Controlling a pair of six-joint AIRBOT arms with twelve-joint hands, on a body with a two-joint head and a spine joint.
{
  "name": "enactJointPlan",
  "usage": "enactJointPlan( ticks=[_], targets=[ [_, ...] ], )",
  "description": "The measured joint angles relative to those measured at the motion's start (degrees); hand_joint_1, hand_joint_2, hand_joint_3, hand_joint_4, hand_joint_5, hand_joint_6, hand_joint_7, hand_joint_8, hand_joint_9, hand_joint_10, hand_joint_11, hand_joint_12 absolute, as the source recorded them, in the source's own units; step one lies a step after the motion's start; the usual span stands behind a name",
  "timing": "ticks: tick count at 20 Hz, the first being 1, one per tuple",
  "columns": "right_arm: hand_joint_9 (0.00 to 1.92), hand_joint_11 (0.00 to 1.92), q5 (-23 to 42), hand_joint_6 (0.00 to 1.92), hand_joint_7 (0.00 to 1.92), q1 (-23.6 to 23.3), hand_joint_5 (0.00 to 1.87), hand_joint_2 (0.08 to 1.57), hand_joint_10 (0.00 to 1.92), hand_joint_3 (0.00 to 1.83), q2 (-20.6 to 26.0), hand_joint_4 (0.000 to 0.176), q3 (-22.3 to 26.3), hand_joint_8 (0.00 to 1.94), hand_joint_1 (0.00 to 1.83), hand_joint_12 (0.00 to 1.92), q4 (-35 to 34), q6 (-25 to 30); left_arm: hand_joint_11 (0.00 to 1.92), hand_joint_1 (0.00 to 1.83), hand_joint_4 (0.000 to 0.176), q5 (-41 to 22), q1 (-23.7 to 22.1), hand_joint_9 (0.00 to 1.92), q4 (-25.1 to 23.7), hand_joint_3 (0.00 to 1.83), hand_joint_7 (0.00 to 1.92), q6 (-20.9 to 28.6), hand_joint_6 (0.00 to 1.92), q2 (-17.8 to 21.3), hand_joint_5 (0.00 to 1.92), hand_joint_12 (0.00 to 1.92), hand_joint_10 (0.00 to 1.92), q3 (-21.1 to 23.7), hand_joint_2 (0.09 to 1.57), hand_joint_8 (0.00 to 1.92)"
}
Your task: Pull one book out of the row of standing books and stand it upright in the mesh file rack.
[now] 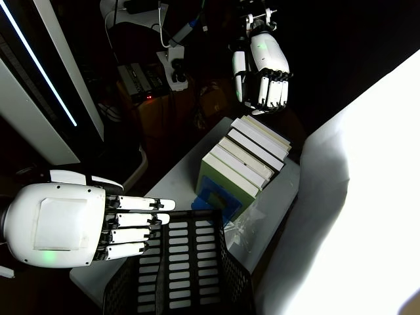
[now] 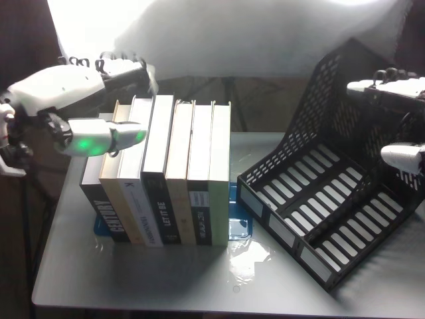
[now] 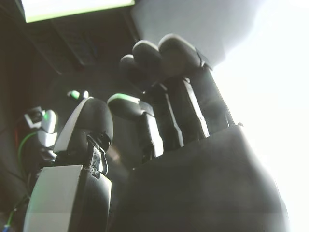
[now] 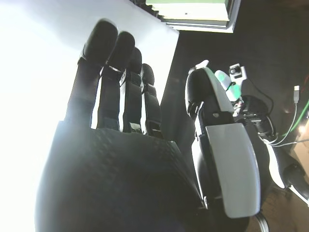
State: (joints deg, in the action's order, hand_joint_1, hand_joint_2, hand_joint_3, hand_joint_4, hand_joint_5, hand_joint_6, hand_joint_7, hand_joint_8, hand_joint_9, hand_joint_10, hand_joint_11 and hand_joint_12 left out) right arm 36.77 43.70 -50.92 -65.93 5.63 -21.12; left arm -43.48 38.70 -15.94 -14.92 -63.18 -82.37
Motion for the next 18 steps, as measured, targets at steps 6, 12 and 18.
enactJointPlan(
  ticks=[6,12,18],
  targets=[
    [0.00,0.00,-0.2,0.00,0.00,0.0,0.00,1.27,0.00,0.00,0.0,0.000,0.0,0.00,0.43,0.01,0.2,0.0,0.00,0.29,0.000,1.6,-0.6,0.00,-3.4,0.00,0.00,0.0,0.01,-1.4,0.04,0.00,0.00,-0.2,1.28,0.00],
    [0.00,0.00,-0.1,0.00,0.00,-0.4,0.00,1.27,0.00,0.00,-0.9,0.000,0.0,0.00,0.43,0.00,0.2,0.0,0.00,0.16,0.016,5.9,-3.6,0.00,-9.4,0.00,0.00,0.0,0.03,-1.3,0.13,0.00,0.00,-0.4,1.24,0.00],
    [0.00,0.00,-0.2,0.00,0.00,-0.4,0.00,1.27,0.00,0.00,-1.6,0.000,-0.4,0.00,0.39,0.00,-1.2,0.0,0.00,0.11,0.000,10.7,-5.7,0.00,-13.9,0.00,0.00,0.0,0.02,-1.7,0.33,0.00,0.00,-0.6,1.20,0.00]
  ],
)
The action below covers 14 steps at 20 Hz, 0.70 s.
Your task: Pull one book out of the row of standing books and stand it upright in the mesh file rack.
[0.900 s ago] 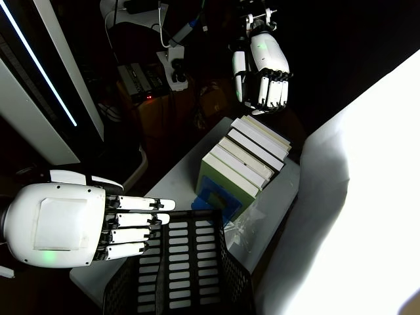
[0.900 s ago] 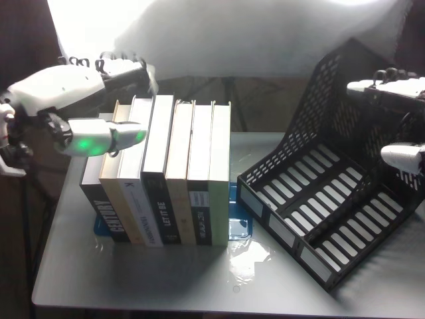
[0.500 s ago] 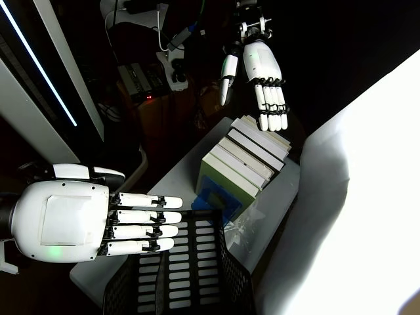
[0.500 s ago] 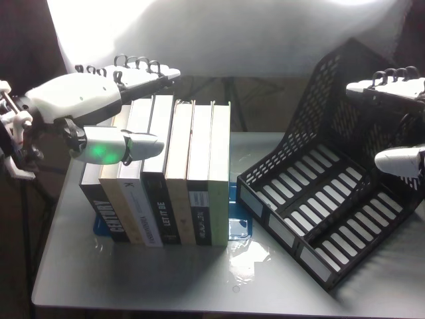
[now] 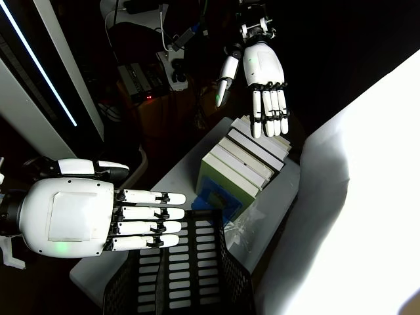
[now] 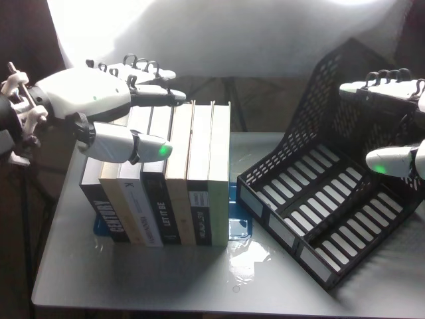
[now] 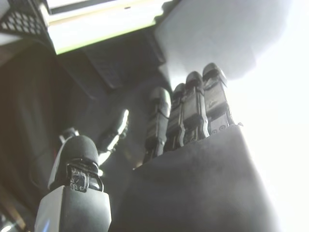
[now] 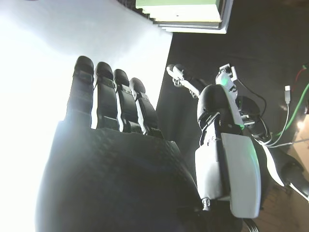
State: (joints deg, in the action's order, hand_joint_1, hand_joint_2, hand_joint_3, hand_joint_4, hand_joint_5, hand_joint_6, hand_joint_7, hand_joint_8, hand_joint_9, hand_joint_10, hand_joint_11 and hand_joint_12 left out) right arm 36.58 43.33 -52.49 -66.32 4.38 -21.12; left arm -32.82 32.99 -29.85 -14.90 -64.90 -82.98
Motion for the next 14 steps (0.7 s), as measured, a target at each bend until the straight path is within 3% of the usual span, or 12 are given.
enactJointPlan(
  ticks=[3,5,8,9,10,11,13,14],
  targets=[
    [0.00,0.00,0.1,0.00,0.00,0.0,0.00,1.27,0.00,0.00,-0.4,0.000,-0.1,0.00,0.39,0.00,-0.5,0.0,0.00,0.11,0.000,2.6,-0.7,0.00,-3.4,0.00,0.00,0.0,0.01,-1.0,0.34,0.00,0.00,-0.2,1.20,0.00],
    [0.00,0.00,0.1,0.00,0.00,0.0,0.00,1.27,0.00,0.00,-0.5,0.000,-0.1,0.00,0.43,0.00,-0.6,0.0,0.00,0.05,0.025,3.7,-1.4,0.00,-5.5,0.00,0.00,0.0,0.02,-1.5,0.37,0.00,0.00,-0.7,1.19,0.00],
    [0.00,0.00,0.2,0.00,0.00,0.0,0.00,1.28,0.00,0.00,-0.6,0.000,-0.2,0.00,0.46,0.00,-1.0,0.0,0.00,0.07,0.000,5.9,-2.3,0.00,-9.0,0.00,0.00,0.0,0.02,-2.1,0.44,0.00,0.00,-0.8,1.18,0.00],
    [0.00,0.00,0.3,0.00,0.00,0.0,0.00,1.28,0.00,0.00,-0.7,0.000,-0.2,0.00,0.46,0.00,-1.2,0.0,0.00,0.08,0.013,6.6,-2.7,0.00,-10.5,0.00,0.00,0.0,0.02,-2.3,0.46,0.00,0.00,-0.8,1.17,0.00],
    [0.00,0.00,0.3,0.00,0.00,0.0,0.00,1.28,0.00,0.00,-0.8,0.000,-0.2,0.00,0.46,0.00,-1.2,0.0,0.00,0.08,0.059,6.9,-2.8,0.00,-11.3,0.00,0.00,0.0,0.00,-2.7,0.42,0.00,0.00,-1.0,1.17,0.00],
    [0.00,0.00,0.3,0.00,0.00,0.0,0.00,1.27,0.00,0.00,-0.9,0.000,-0.2,0.00,0.45,0.00,-1.2,0.0,0.00,0.09,0.077,7.5,-3.0,0.00,-12.4,0.00,0.00,0.0,0.00,-2.9,0.38,0.00,0.00,-1.2,1.17,0.00],
    [0.00,0.00,0.4,0.00,0.00,0.0,0.00,1.27,0.00,0.00,-0.9,0.000,-0.2,0.00,0.44,0.00,-1.6,0.0,0.00,0.09,0.066,8.0,-3.1,0.00,-13.5,0.00,0.00,0.0,0.00,-3.2,0.34,0.00,0.00,-1.4,1.17,0.00],
    [0.00,0.00,0.5,0.00,0.00,0.2,0.00,1.27,0.00,0.00,-0.9,0.000,-0.2,0.00,0.45,0.00,-1.8,0.0,0.00,0.07,0.035,8.4,-3.1,0.00,-14.0,0.00,0.00,0.0,0.02,-3.6,0.38,0.00,0.00,-1.6,1.18,0.00]
  ],
)
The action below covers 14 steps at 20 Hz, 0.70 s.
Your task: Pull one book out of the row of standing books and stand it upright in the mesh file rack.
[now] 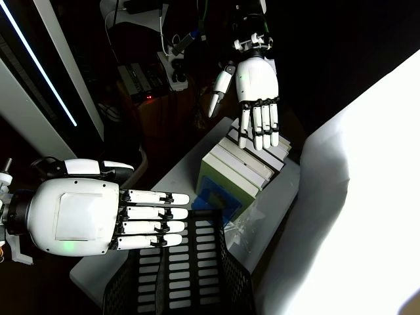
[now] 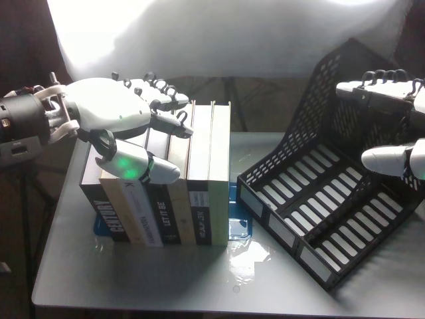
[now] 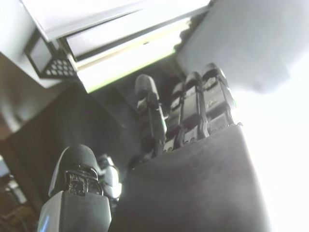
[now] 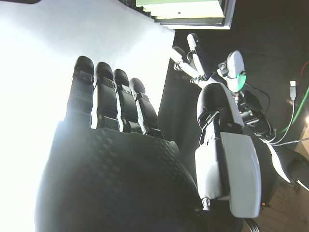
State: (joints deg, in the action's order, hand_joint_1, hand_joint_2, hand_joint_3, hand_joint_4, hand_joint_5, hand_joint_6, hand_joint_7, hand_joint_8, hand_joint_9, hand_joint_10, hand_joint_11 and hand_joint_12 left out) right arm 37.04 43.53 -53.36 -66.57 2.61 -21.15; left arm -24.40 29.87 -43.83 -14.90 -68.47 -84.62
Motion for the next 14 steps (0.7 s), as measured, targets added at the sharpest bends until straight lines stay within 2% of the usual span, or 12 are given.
enactJointPlan(
  ticks=[1,9,11,14],
  targets=[
    [0.00,0.00,0.0,0.00,0.00,0.0,0.00,1.27,0.00,0.00,0.0,0.000,0.0,0.00,0.45,0.00,0.0,0.0,0.00,0.09,0.000,0.3,0.0,0.00,-0.5,0.00,0.00,0.0,0.02,-0.1,0.45,0.00,0.00,0.0,1.18,0.00],
    [0.00,0.00,0.5,0.00,0.00,0.3,0.00,1.27,0.00,0.00,-0.3,0.000,-0.1,0.00,0.44,0.00,-0.5,0.0,0.00,0.14,0.000,1.7,0.3,0.00,-3.7,0.00,0.00,0.0,0.03,-0.7,0.60,0.00,0.00,-0.3,1.18,0.00],
    [0.00,0.00,0.5,0.00,0.00,0.6,0.00,1.28,0.00,0.00,-0.3,0.000,-0.2,0.00,0.45,0.00,-0.5,0.0,0.00,0.09,0.000,1.9,0.3,0.00,-6.5,0.00,0.00,0.0,0.01,-1.1,0.56,0.00,0.00,-0.4,1.18,0.00],
    [0.00,0.00,0.8,0.00,0.00,0.9,0.00,1.27,0.00,0.00,-0.3,0.000,-0.2,0.00,0.43,0.00,-1.1,0.0,0.00,0.07,0.000,2.0,0.4,0.00,-9.7,0.00,0.00,0.0,0.02,-2.0,0.62,0.00,0.00,-0.4,1.18,0.00]
  ],
)
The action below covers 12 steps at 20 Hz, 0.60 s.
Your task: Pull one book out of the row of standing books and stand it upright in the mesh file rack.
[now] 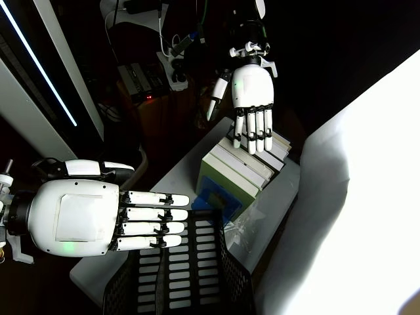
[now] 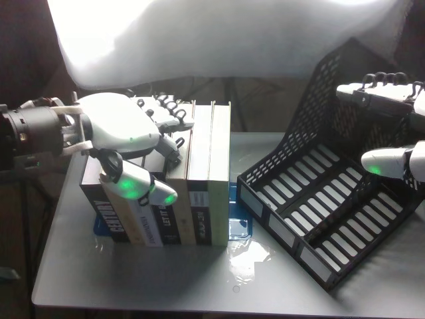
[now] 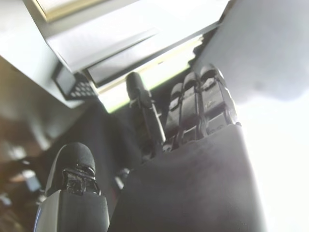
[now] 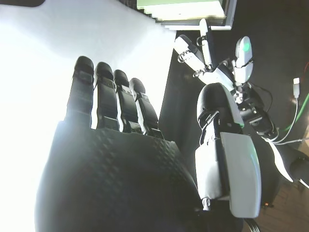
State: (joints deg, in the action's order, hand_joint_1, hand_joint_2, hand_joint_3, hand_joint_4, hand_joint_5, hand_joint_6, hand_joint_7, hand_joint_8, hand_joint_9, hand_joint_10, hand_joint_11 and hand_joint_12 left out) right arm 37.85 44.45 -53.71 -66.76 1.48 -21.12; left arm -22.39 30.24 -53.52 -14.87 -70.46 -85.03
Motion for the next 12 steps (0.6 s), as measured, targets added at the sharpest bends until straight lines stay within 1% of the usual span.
enactJointPlan(
  ticks=[1,5,6,7,10,12],
  targets=[
    [0.00,0.00,0.1,0.00,0.00,0.1,0.00,1.28,0.00,0.00,0.0,0.000,0.0,0.00,0.41,0.00,-0.2,0.0,0.00,0.07,0.000,-0.2,0.0,0.00,-0.3,0.00,0.00,0.0,0.01,0.0,0.65,0.00,0.00,0.0,1.17,0.00],
    [0.00,0.00,0.9,0.00,0.00,1.0,0.00,1.27,0.00,0.00,0.0,0.000,0.0,0.00,0.41,0.00,-1.0,0.0,0.00,0.05,0.000,-0.8,0.2,0.00,-1.7,0.00,0.00,0.2,0.00,0.0,0.63,0.00,0.00,0.0,1.16,0.00],
    [0.00,0.00,0.9,0.00,0.00,1.2,0.00,1.28,0.00,0.00,0.0,0.000,0.0,0.00,0.42,0.00,-1.3,0.0,0.00,0.06,0.000,-1.0,0.5,0.00,-1.8,0.00,0.00,0.2,0.01,0.0,0.65,0.00,0.00,0.2,1.17,0.00],
    [0.00,0.00,1.1,0.00,0.00,1.5,0.00,1.27,0.00,0.00,0.0,0.000,0.0,0.00,0.46,0.00,-1.5,0.0,0.00,0.10,0.000,-1.3,1.0,0.00,-1.8,0.00,0.00,0.2,0.04,0.4,0.73,0.00,0.00,0.9,1.18,0.00],
    [0.00,0.00,1.3,0.00,0.00,1.6,0.00,1.28,0.00,0.00,0.0,0.000,0.0,0.00,0.46,0.00,-1.9,0.0,0.00,0.09,0.000,-2.3,1.8,0.00,-1.9,0.00,0.00,0.2,0.00,1.3,0.67,0.00,0.00,2.0,1.16,0.00],
    [0.00,0.01,1.7,0.00,0.00,1.6,0.00,1.28,0.00,0.00,0.0,0.000,0.0,0.00,0.47,0.01,-2.1,0.0,0.00,0.09,0.000,-2.5,2.4,0.00,-1.6,0.00,0.00,0.1,0.01,2.0,0.67,0.00,0.00,3.1,1.16,0.00]
  ],
)
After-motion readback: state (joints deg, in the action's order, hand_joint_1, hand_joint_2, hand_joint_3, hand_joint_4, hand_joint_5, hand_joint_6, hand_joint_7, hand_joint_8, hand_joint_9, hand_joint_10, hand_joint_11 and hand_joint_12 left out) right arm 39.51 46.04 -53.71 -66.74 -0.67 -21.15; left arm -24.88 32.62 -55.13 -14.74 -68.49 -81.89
